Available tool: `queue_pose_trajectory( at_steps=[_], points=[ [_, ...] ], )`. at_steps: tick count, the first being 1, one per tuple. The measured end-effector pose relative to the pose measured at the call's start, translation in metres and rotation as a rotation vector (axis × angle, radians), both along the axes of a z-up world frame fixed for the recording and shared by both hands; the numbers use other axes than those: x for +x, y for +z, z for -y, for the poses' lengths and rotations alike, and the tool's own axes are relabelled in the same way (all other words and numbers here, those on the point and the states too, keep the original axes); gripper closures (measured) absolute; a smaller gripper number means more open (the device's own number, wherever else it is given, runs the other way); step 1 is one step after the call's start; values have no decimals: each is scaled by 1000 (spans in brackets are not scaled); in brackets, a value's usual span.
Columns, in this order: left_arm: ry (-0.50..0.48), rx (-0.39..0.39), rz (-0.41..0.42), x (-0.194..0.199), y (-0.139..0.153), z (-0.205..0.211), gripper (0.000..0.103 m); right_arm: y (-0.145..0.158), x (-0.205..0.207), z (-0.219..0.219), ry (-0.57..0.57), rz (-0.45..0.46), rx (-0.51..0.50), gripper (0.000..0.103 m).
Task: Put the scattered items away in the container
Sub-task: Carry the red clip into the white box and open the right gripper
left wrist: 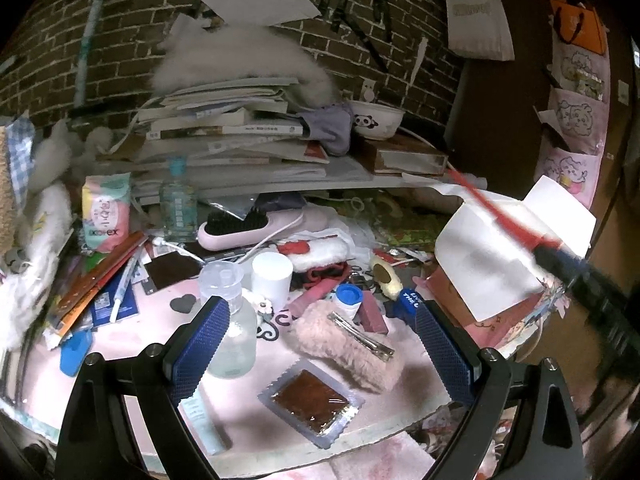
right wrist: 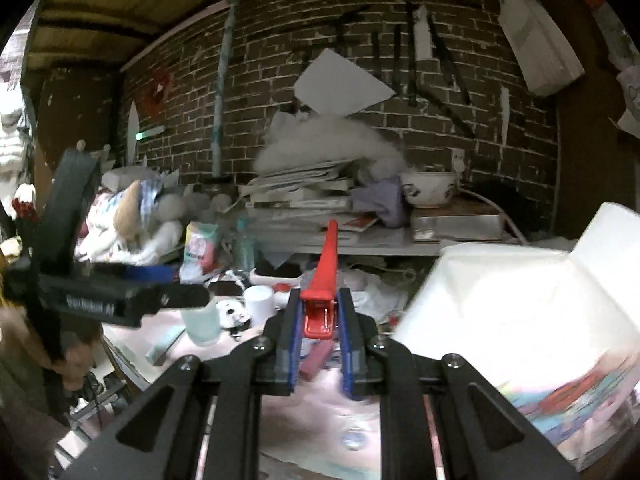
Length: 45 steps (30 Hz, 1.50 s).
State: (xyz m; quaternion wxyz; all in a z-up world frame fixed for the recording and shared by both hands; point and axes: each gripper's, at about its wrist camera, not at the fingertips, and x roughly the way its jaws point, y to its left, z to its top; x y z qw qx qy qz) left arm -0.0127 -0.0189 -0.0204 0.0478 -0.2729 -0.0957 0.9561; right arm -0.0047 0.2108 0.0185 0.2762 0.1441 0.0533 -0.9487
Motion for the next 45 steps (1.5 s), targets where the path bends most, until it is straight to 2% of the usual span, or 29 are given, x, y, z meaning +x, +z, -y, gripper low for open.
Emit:
queue_pose_trajectory(
  at_steps=[6,11,19,25,36,42,45],
  points=[
    [-13,19,-1,-4,-1,-5,10,35,-18,-58,-35,119,129,89],
    [-22,20,3,-6,-2,-10,10,46,-46,-81,-33,299,217,89],
    [-21,29,1,-4,-2,-11,10,32,-106,-80,-36,571,348,89],
    [-19,40,4,-5,-3,-10,10,7,-141,-61,-45,724,487,89],
    [-21,9,-17,-4,5,-12,10,-24,-169,-50,-30,888,621,89],
    [-15,-1,-29,-2,11,-12,10,-22,-167,-54,-26,902,651,89],
    [-15,-3,-28,-2,11,-13,10,-16,-161,-57,-25,873,656,89]
  ],
)
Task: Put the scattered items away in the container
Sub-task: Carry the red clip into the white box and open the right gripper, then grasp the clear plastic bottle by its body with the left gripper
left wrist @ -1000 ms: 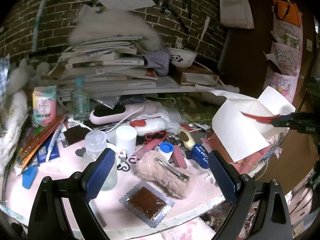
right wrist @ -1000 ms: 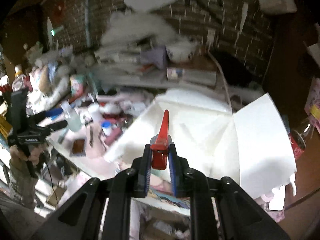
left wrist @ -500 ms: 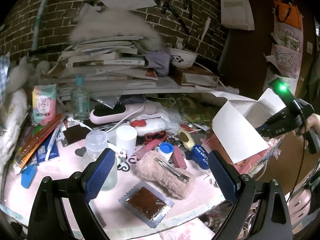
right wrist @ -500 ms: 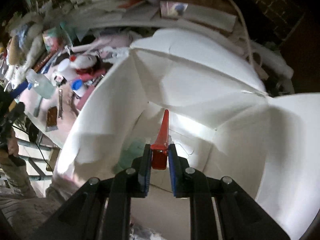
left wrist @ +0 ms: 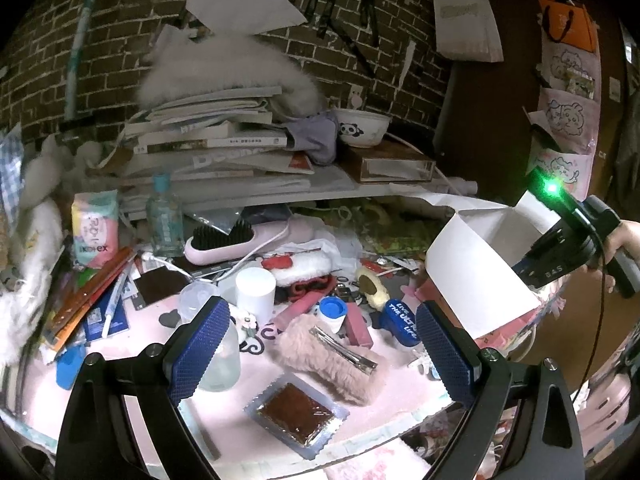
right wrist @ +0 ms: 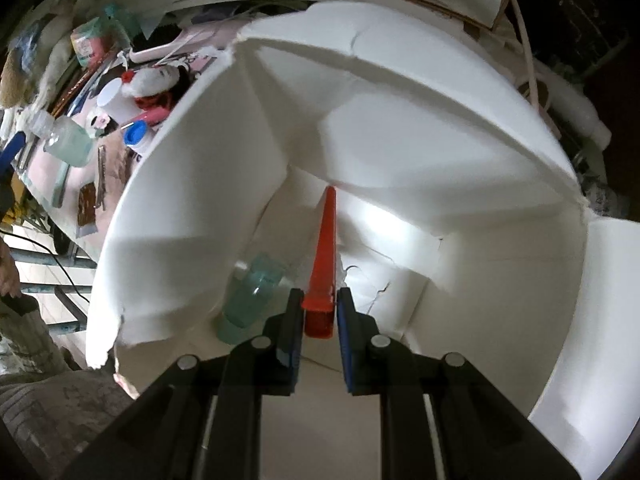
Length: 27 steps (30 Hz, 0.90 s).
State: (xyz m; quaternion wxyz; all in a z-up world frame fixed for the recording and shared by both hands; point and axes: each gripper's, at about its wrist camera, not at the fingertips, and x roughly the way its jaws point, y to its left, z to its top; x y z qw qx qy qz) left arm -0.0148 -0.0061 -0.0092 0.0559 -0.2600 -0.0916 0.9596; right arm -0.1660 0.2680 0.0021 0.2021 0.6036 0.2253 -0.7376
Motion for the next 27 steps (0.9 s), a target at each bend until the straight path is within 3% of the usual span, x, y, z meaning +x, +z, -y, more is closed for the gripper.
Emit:
queue_pose_trajectory(
  at_steps=[3,5,6,7,10,12,15,18,21,27],
  points=[
    [-5,5,-4,0,1,0,10,12,7,-4,10,-42,-5,83],
    [-5,3,-6,0,1,0,10,21,12,-6,19,-93,-4,64],
    [-5,1,-6,0,1,0,10,26,15,-7,24,-126,-5,47],
    [-5,1,-5,0,1,0,10,33,18,-8,31,-172,-10,42],
    [-4,7,-5,1,2,2,10,54,26,-6,30,-303,-28,42],
    [-4,13,-2,1,1,2,10,70,41,2,37,-465,-33,42],
    [2,3,3,2,0,4,10,87,67,21,75,-630,-146,42],
    [14,-7,2,5,-1,7,10,97,93,37,133,-664,-317,38],
    [27,-9,5,10,-5,12,10,95,115,58,190,-661,-471,24],
    [52,-32,32,22,-24,24,10,63,143,106,287,-636,-674,23]
  ],
)
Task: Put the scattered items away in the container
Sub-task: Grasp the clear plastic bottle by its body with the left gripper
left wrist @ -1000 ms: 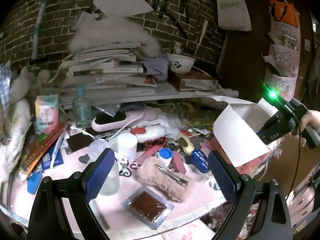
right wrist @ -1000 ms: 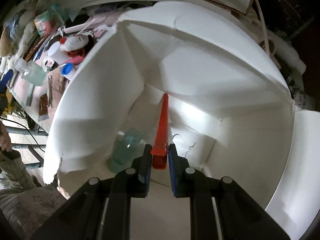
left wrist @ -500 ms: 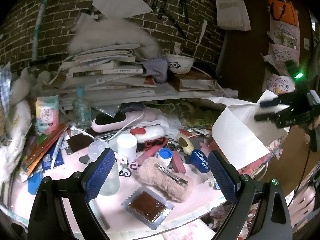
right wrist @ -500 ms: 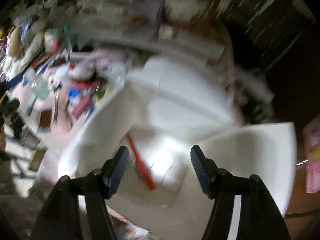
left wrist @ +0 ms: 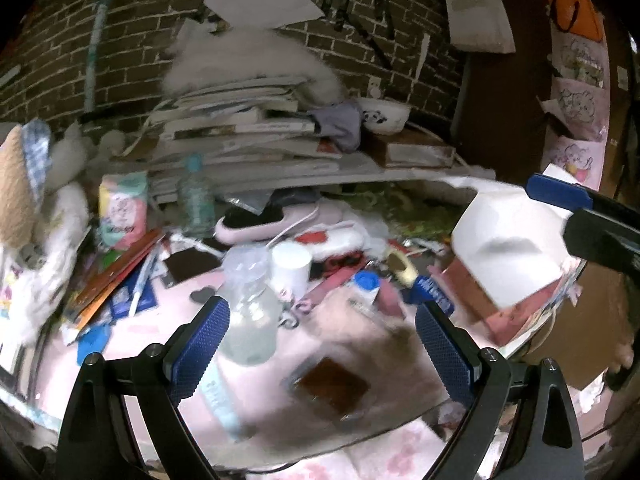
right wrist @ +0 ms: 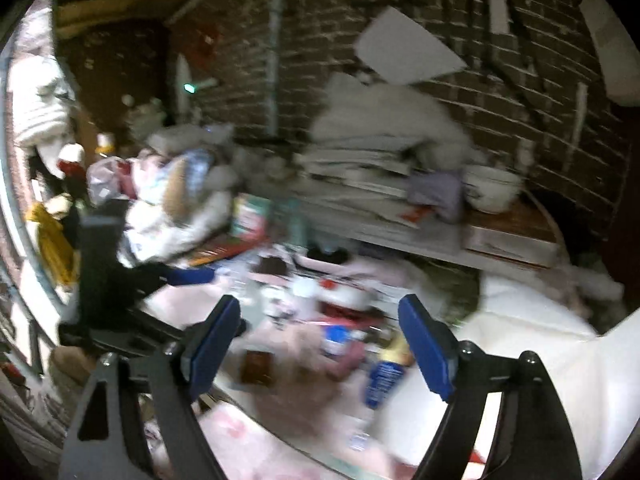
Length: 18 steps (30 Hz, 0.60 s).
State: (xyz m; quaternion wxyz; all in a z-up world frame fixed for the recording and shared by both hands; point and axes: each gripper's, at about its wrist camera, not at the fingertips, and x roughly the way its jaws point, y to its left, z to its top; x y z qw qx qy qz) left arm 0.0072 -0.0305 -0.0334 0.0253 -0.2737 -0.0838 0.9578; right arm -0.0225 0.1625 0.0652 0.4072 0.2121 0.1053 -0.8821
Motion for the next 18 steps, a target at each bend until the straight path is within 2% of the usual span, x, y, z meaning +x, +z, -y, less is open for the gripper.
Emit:
queue_pose_trajectory(
  at_steps=[3,7,11,15,16,18],
  points=[
    [4,7,18,4,-14,5,10,-21,12,17,49,17,-49,23],
    [44,8,3,0,-28,14,10,-51,18,32,37,40,-79,23],
    [62,46,-8,-14,-36,26,10,-72,19,35,30,74,-84,23],
    [86,39,-2,-30,-48,32,12,-89,17,34,19,118,-72,23],
    [88,38,9,-34,-52,32,14,-93,17,34,14,129,-69,23],
    [91,35,23,-40,-58,33,33,-100,16,31,7,144,-62,23]
  ],
)
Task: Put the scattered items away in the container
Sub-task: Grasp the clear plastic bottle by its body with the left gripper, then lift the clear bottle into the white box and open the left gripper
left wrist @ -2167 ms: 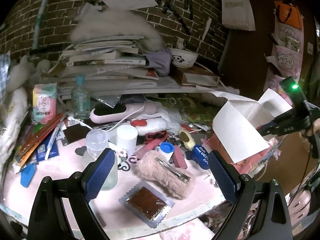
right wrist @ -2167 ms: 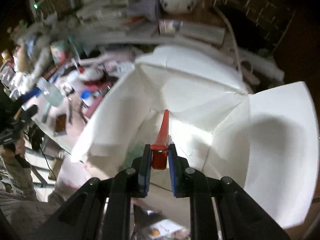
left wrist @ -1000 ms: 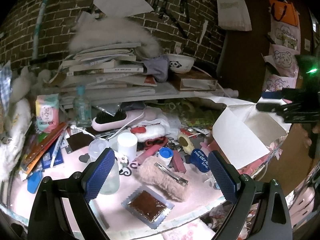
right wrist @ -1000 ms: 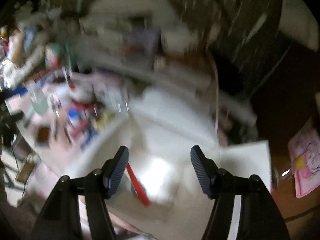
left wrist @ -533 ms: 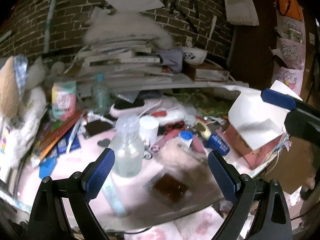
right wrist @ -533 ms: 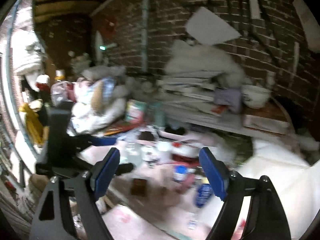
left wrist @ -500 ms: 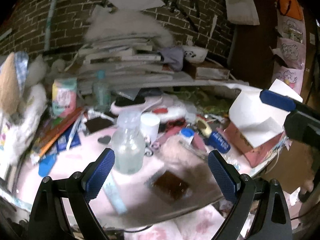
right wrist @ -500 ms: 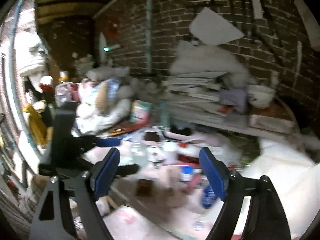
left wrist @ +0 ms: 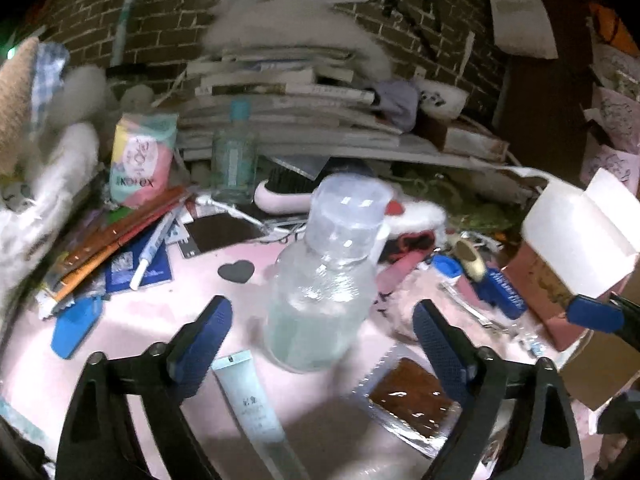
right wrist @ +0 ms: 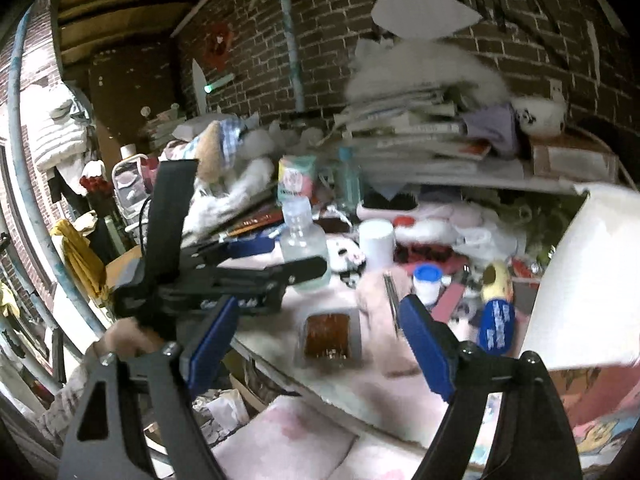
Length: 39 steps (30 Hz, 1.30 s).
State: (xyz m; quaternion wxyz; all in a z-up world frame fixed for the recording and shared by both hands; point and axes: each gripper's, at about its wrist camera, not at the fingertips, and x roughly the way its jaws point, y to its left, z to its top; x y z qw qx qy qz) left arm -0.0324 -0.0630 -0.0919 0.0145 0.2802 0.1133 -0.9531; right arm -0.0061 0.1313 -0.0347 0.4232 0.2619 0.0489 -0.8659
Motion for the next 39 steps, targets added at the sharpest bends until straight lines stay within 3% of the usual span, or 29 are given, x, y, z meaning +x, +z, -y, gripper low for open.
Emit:
queue_pose_trajectory(
  at_steps=[3,4,14,25,32,39],
  points=[
    [9,-2,24,-7,-8,0,54,-6,-3,-4,-12,12,11,23],
    [16,-1,26,-8,-10,1,56,-8,-4,-5,-16,15,13,23],
    [27,-18,36,-5,-6,-4,59,-13,-12,-8,-50,24,19,23],
    [-9,-70,6,-7,32,-17,60,-26,-22,-8,-103,11,31,23],
    [-185,-99,-60,-20,97,-58,60,-31,-28,-11,-180,-13,24,23],
    [-506,-89,-66,-50,157,-131,60,-39,-33,-17,-209,1,10,23]
  ],
)
